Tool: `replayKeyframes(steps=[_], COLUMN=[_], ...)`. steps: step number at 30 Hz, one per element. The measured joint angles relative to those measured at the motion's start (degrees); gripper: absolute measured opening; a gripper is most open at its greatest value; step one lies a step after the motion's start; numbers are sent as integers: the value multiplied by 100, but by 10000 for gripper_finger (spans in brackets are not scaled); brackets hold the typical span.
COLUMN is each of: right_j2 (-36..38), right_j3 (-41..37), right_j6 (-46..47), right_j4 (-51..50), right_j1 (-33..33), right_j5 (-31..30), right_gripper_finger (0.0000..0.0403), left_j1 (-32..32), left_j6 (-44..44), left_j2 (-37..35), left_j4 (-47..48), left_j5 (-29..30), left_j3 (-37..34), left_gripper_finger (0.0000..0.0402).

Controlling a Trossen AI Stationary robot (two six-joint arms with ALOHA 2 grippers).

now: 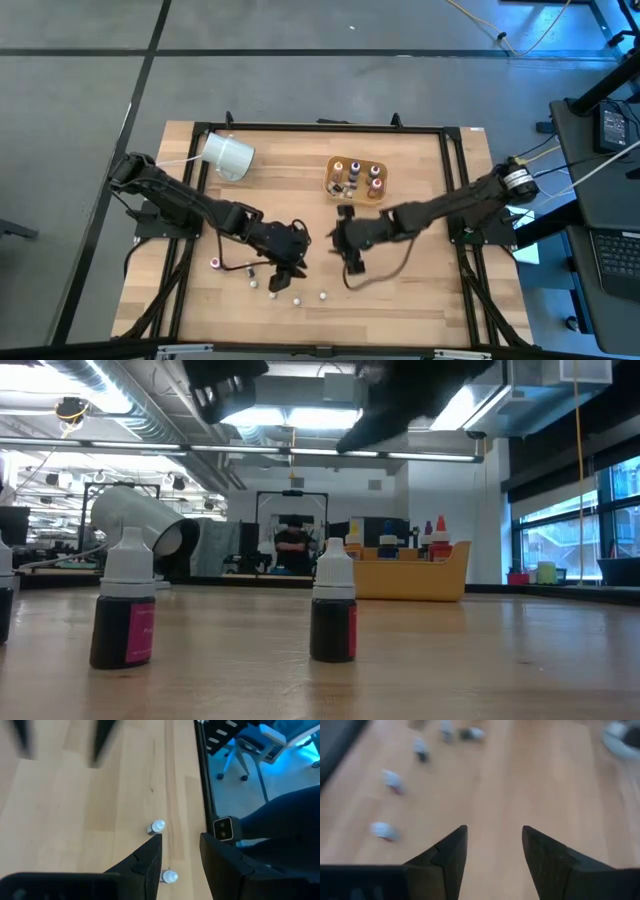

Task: Pick & Place food coloring
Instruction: Put the small orange food coloring bottle into the yellow bin

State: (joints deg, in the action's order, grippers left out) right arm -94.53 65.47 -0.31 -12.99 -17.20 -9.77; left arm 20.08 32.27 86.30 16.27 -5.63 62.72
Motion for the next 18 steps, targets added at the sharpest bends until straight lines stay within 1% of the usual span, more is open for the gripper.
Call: replayKeyframes(steps=[6,8,10,13,18], right_j2=[-101,-225,-368,-656,-1101], right_j3=[-2,7,1,2,1], right_j6=[26,137,198,372,667], right_j4=[457,773,914,1212,1494], right_j1=[-634,-759,-862,-976,-1088], right_j5=[69,65,158,453,507], right_gripper_finger=[190,190,190,190,190], left_j1=[135,165,171,211,283], left_j6=[0,0,0,0,0], left_j2=[0,0,0,0,0], left_j4=[12,20,15,29,26], left_j5=[54,57,59,72,119], left_j3=[0,0,0,0,0], left_gripper_finger=[128,127,127,127,127])
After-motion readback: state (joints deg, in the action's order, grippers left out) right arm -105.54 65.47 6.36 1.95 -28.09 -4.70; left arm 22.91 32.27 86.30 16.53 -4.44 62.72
